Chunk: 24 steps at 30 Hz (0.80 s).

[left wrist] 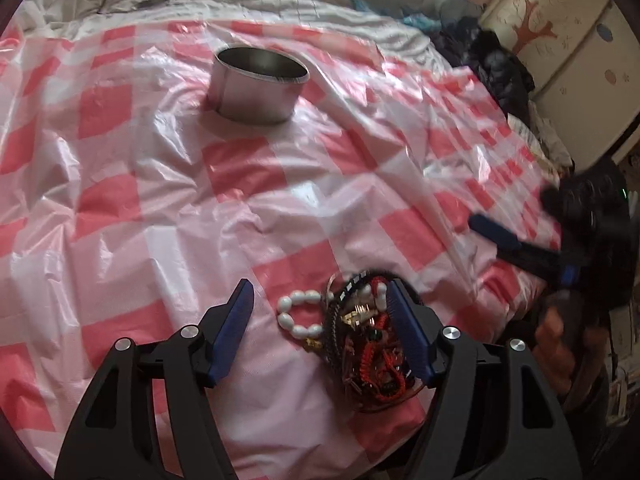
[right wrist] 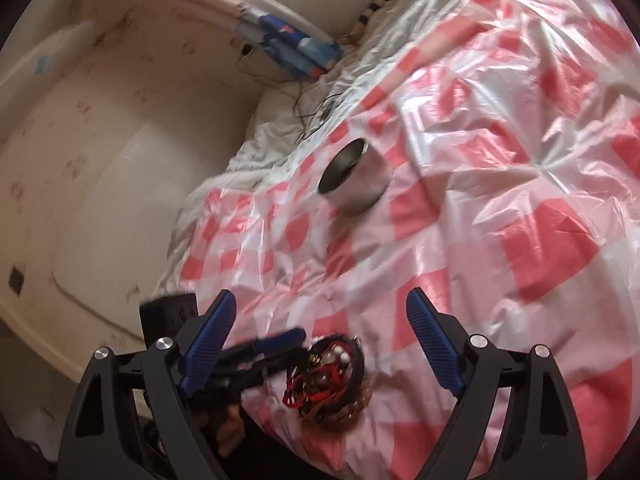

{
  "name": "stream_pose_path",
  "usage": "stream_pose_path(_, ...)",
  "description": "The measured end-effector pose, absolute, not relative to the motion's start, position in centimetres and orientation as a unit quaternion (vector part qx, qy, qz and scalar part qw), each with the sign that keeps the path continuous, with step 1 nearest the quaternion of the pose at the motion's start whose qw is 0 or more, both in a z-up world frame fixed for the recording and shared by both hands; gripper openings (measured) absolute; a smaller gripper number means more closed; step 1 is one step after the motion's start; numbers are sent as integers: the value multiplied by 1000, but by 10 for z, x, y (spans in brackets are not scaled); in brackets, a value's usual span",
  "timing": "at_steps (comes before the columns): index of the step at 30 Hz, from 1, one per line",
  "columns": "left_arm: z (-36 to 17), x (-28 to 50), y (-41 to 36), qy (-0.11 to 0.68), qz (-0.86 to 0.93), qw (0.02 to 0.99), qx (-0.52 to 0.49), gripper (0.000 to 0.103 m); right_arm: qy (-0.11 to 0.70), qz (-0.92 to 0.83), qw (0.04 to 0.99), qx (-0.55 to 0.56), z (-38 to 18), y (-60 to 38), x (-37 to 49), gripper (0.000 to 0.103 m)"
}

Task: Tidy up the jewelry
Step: 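Move both open tools back over the jewelry pile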

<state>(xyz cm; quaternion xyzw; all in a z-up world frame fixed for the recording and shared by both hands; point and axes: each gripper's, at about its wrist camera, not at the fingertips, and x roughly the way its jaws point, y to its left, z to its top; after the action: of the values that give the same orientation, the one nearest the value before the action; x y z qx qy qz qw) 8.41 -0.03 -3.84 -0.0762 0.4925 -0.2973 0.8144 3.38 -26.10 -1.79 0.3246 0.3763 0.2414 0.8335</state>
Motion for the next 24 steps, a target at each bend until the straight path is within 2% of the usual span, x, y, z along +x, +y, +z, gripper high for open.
stream_pose_path(7, -34, 104, 65, 461, -239, 820, -242, 67, 453, 250, 854, 47, -31, -155, -13, 84)
stream_pose_path(10, -35, 107, 69, 459, -235, 818, -254, 69, 472, 219, 854, -17, -46, -133, -6, 83)
stream_pose_path(18, -35, 109, 59, 463, -235, 823, -230, 73, 468, 124, 874, -45, -45, -140, 69, 87)
stream_pose_path(21, -37, 111, 63, 465, -230, 821, -238, 74, 473, 160, 866, 36, -38, -161, 87, 87)
stream_pose_path(24, -39, 113, 64, 470, -234, 817, -241, 75, 438, 178, 874, 112, -27, -194, 82, 89)
